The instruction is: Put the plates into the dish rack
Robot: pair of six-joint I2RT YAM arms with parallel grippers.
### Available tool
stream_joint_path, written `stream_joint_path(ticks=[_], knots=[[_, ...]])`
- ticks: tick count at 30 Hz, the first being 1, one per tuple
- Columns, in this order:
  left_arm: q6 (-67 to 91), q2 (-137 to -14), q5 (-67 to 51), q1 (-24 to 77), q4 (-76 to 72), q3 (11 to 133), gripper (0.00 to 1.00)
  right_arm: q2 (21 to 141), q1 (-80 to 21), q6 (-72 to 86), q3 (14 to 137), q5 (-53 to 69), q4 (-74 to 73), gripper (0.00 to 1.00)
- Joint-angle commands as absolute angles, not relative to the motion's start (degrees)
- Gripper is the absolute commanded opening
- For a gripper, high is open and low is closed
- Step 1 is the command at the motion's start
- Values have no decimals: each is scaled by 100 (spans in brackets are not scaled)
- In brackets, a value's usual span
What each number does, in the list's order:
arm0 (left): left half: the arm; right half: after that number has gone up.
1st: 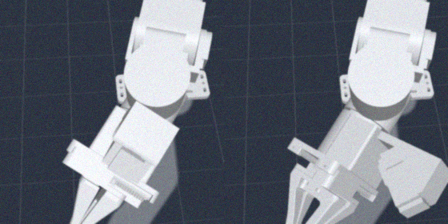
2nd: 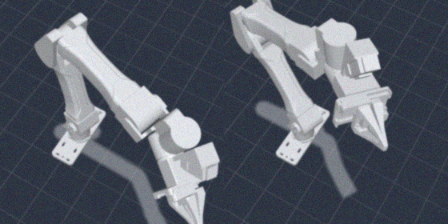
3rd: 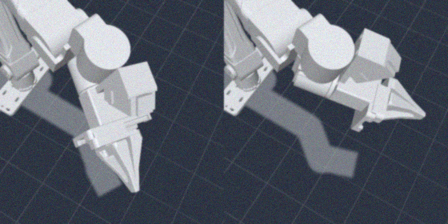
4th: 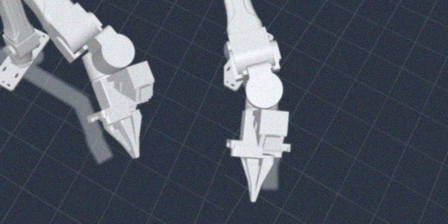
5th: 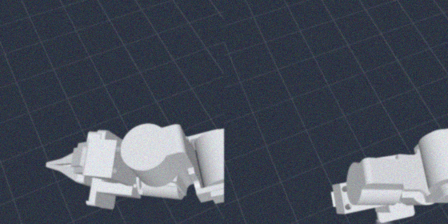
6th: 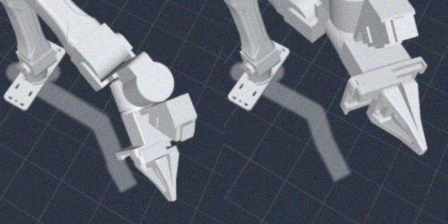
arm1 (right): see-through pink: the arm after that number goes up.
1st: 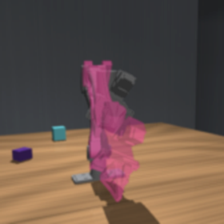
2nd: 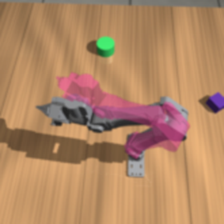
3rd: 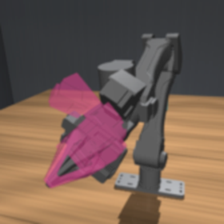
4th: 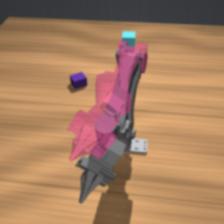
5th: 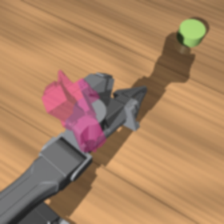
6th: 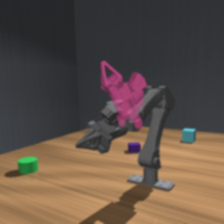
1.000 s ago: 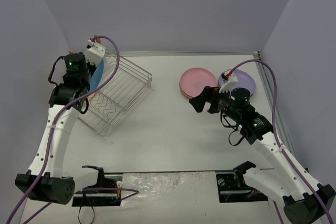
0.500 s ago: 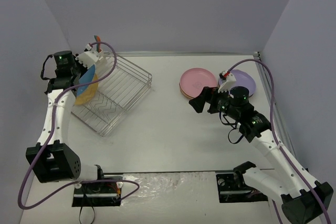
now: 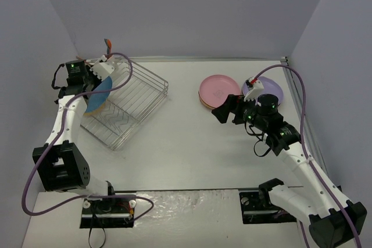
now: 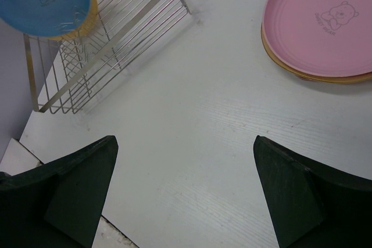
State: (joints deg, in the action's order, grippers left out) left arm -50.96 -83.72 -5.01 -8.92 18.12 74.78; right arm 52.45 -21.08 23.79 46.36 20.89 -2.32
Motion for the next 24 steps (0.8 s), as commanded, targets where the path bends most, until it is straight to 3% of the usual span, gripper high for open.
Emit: stream_joint_path(ticks=[1,5,10,17,24], knots=[[-5226,-8388,-706,-958,1212,7475,4,5233,-2039,2297,4602,2297,53,100],[-5171,-8420,-773,-967,1101,7334,7,5213,-2030,2295,4589,2312,45,100],[-5031,-8350,-736,-978,932,7236,30,5235,-2001,2282,4626,2300,44,100],[-4810,-7967,-778,-984,975,7256,50,5509,-1928,2326,4894,2105,26,100],[-3880,-7297,-663,-897,1230,7360,66,6104,-1777,2687,5467,1065,-577,100]])
